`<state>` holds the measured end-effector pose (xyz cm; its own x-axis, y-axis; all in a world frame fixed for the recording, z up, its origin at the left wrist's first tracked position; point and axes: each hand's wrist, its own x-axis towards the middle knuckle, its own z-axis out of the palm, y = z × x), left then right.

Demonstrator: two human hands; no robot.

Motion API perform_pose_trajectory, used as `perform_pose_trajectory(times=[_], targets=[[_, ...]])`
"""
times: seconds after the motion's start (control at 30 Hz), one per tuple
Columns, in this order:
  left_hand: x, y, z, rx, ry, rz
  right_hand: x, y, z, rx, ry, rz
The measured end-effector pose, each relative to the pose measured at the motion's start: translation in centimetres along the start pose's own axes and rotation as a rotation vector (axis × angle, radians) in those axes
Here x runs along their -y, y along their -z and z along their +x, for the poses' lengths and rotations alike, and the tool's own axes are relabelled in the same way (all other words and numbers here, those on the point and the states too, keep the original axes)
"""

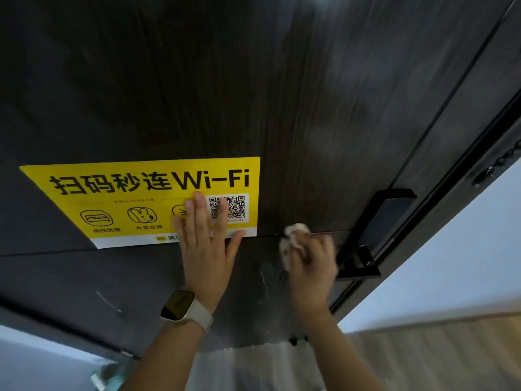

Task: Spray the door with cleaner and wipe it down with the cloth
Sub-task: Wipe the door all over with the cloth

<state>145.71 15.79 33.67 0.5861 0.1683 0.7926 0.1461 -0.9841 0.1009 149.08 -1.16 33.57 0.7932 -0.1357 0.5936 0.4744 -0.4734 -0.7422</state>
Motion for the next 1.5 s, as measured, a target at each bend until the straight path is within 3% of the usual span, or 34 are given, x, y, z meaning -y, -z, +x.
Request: perform_pose_trajectory(times=[0.1,0.2,0.37,0.47,0.53,0.67,0.73,0.8,0.93,1.0,1.17,1.27,1.33,1.43,1.5], targets=[[0.3,-0.1,-0.1,0.0,-0.014,-0.01,1.9,-2.8,-2.0,0.168,0.112,0.043],[0.4,0.0,-0.1,0.005,-0.01,-0.026,0.6,-1.4,-0.7,0.254,0.22,-0.065],[0.2,0.0,0.1,-0.017,0.013,-0.03,-3.8,3.8,3.5,-0.076,-0.054,-0.176],[-0.1,0.2,0.2,-0.018,0.037,-0.085,-3.4,2.9,3.0,-0.158,-0.145,-0.119],[-0.3,0.5,0.1,-0.018,0.045,-0.136,-1.8,1.3,1.6,-0.098,-0.102,-0.065],[0.1,0.9,-0.1,-0.015,0.028,-0.152,1.7,-1.8,-0.9,0.194,0.119,0.0],[0.4,1.0,-0.1,-0.013,0.022,-0.136,1.3,-1.3,-0.3,0.245,0.161,0.012],[0.4,1.0,0.0,-0.002,0.026,-0.12,-0.5,0.7,1.1,0.171,0.109,-0.024],[-0.1,0.9,0.1,0.009,0.05,-0.1,-3.4,3.9,3.8,-0.161,-0.159,-0.053],[-0.2,0.9,0.2,0.012,0.056,-0.094,-2.4,3.0,3.1,-0.208,-0.203,-0.026],[0.1,0.8,0.0,0.012,0.033,-0.08,1.8,-2.0,-0.8,0.132,0.072,0.055],[0.3,1.0,-0.2,0.013,0.029,-0.084,1.2,-1.2,0.0,0.199,0.151,0.058],[0.2,1.1,-0.2,0.025,0.044,-0.095,-0.7,1.1,1.3,0.091,0.078,0.005],[-0.1,1.3,-0.1,0.02,0.064,-0.121,-3.0,3.4,3.5,-0.177,-0.178,-0.001],[-0.8,1.4,0.1,0.016,0.079,-0.124,-2.6,2.8,3.5,-0.243,-0.241,0.03]])
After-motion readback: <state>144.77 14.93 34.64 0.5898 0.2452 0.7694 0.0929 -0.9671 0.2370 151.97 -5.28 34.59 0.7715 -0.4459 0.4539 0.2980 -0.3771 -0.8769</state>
